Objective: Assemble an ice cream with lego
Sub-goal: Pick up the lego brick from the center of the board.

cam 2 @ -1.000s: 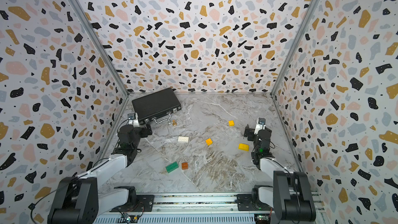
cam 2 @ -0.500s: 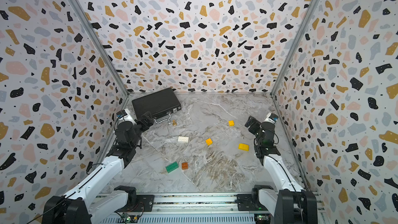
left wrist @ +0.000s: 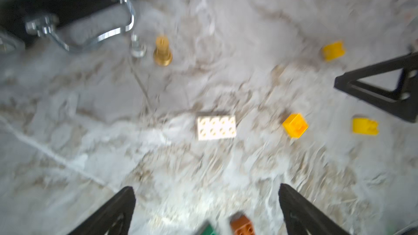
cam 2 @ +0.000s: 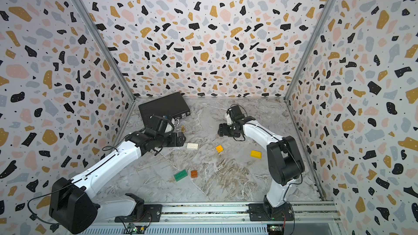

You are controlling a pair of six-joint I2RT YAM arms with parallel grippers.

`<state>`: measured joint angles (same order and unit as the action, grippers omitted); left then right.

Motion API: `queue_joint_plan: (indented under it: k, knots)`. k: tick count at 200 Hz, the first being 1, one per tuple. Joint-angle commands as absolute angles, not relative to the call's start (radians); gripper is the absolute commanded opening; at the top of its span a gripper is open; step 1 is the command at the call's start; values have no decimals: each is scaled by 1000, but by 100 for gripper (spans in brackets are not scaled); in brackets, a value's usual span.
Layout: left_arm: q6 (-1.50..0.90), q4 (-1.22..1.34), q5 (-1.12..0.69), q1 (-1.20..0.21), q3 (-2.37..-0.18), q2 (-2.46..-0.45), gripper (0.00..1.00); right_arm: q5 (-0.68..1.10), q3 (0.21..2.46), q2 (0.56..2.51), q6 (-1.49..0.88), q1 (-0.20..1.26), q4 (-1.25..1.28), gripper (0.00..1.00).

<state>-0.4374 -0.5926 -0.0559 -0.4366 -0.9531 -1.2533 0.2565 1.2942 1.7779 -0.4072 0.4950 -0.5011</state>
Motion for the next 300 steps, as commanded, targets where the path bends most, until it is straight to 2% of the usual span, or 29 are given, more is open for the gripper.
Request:
queue_joint_plan:
  k: [1, 21, 44, 72, 94, 111, 174, 228, 272, 300]
  knots:
    - [-433, -698, 23, -431, -934, -1183, 99, 239, 1338, 1818, -322, 556, -746, 75]
    - [-438, -674, 75, -427, -932, -1114, 99, 244, 1366, 1863, -330, 567, -765, 69]
    - [-461, -675, 38, -414, -923, -1080, 99, 244, 1434, 1896, -300, 611, -782, 68]
    - [-516, -684, 65, -402, -925, -1060, 99, 294, 1500, 1925, -225, 670, -726, 72]
    - [-552, -714, 93, -390, -940, -1064, 99, 333, 1509, 1936, -124, 702, -643, 82]
    - [-561, -727, 111, -383, -948, -1056, 99, 323, 1514, 1941, -48, 718, -606, 85]
    - [-576, -724, 110, -358, -945, -1022, 99, 383, 1708, 2094, 108, 762, -703, 86]
    - [-577, -723, 107, -352, -945, -1008, 99, 294, 1833, 2215, 174, 798, -734, 85]
    - [-575, -724, 101, -352, -945, -997, 99, 172, 1921, 2305, 195, 834, -767, 80]
    - [-575, -724, 99, -352, -945, -992, 99, 129, 1880, 2285, 186, 842, -702, 67]
